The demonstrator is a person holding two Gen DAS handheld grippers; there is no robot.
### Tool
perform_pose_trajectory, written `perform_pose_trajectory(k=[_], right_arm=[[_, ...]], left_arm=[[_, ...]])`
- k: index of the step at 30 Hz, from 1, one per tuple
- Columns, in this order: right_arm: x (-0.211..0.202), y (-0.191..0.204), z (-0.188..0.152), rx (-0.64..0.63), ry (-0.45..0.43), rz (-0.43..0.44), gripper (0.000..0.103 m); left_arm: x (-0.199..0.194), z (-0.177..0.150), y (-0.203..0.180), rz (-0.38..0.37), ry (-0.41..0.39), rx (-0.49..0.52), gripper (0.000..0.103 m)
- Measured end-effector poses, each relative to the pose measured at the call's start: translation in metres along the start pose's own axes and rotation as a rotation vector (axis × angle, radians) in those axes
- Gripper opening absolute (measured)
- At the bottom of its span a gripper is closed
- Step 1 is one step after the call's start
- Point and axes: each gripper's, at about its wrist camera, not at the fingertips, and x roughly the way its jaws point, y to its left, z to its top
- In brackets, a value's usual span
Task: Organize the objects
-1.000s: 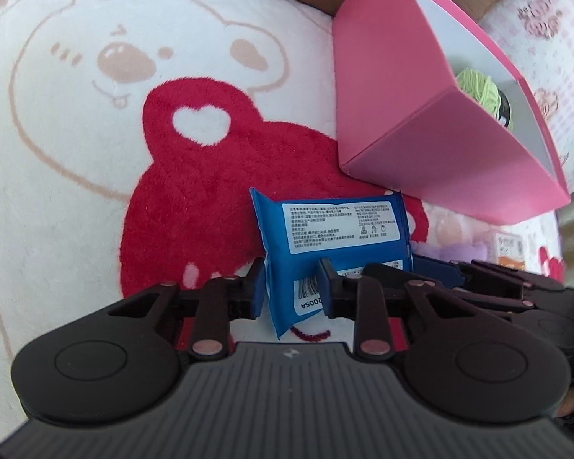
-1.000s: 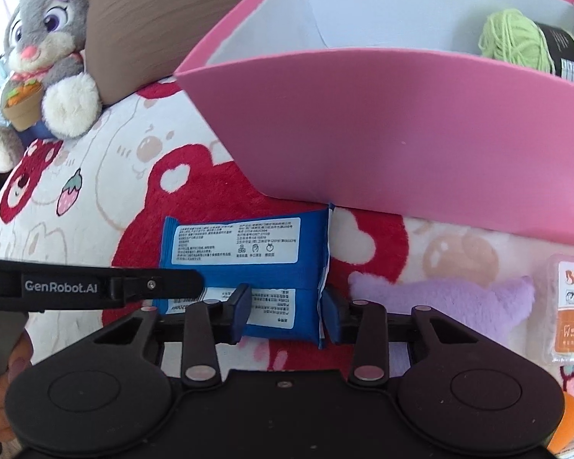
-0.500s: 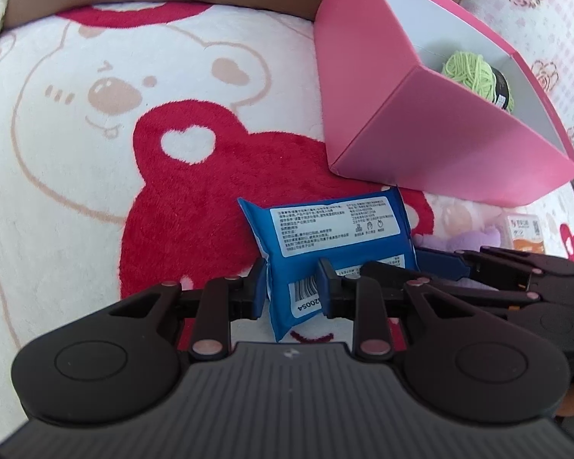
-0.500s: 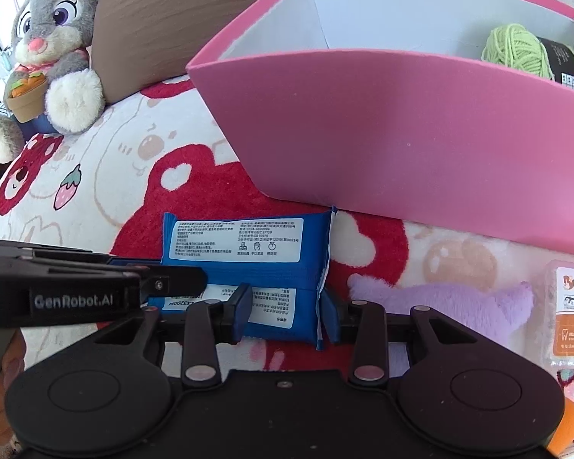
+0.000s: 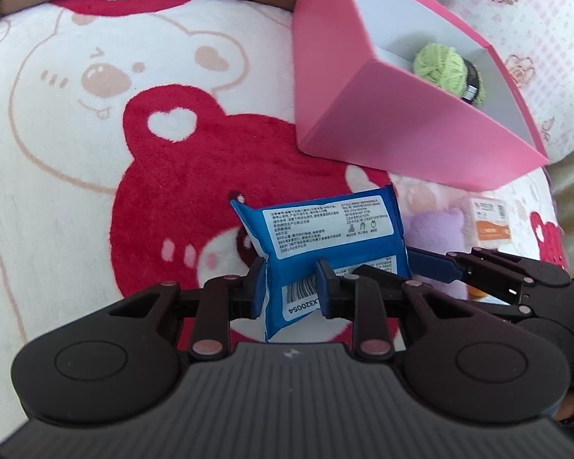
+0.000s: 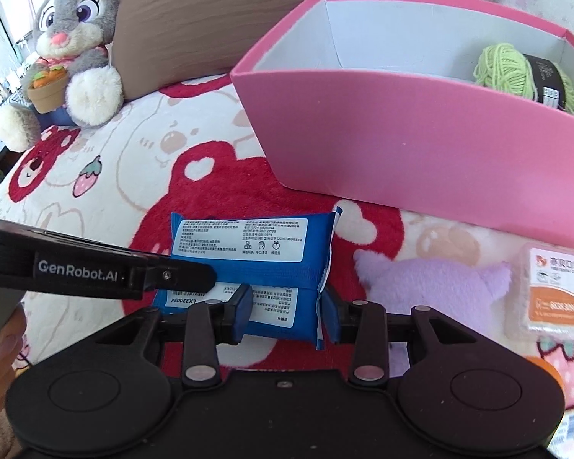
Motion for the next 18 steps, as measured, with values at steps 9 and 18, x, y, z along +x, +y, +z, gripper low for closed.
perform_pose_trajectory(k=[9, 18], right_arm=[[-0.036, 0.001, -0.005, -0.014, 0.006, -0.022, 0.048], [-0.075, 0.006, -0.014, -0.045, -0.01, -0.037, 0.058]], left_arm=[[-0.022, -0.01, -0.026, -0.033, -0.003, 0.069, 0.025], [-0.042, -0.018, -0.05, -0.079, 0.002, 0.107, 0.027]])
